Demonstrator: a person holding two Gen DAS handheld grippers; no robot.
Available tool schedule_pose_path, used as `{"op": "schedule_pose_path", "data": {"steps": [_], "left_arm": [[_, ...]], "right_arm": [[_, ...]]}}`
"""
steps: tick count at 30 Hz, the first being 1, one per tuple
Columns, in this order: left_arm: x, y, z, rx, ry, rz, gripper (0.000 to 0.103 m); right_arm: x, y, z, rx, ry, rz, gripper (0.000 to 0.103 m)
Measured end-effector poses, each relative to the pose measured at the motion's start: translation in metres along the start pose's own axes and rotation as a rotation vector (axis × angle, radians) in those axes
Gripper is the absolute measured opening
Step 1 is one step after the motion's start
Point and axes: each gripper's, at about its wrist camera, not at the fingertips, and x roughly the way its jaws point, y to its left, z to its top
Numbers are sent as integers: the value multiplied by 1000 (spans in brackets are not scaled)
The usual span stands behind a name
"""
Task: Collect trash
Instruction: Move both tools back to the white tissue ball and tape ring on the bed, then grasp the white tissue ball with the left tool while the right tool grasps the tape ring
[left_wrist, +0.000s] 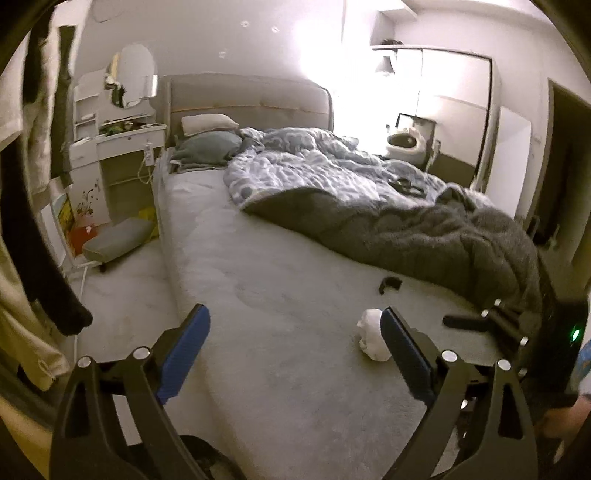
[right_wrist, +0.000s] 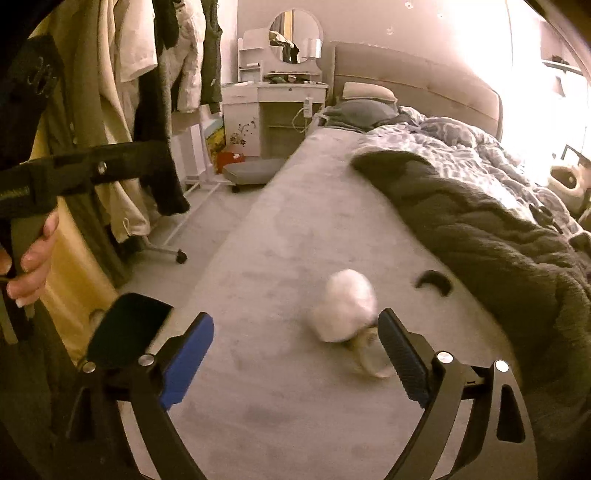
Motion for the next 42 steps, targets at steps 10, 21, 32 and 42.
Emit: {"op": "schedule_pose_path", "data": {"steps": [10, 21, 32, 42], "left_arm": [[56, -52, -9, 76, 75, -61, 95], [113, -80, -22, 123, 173, -89, 95], [156, -74, -35, 0, 272, -143, 82], [164, -76, -36, -45, 288, -217, 47]], "right_arm": [[4, -52, -18, 41, 32, 40, 94], [22, -69, -34, -48, 140, 65, 95], [46, -88, -37, -11, 189, 92, 95], [59, -86, -38, 14, 202, 139, 95]]}}
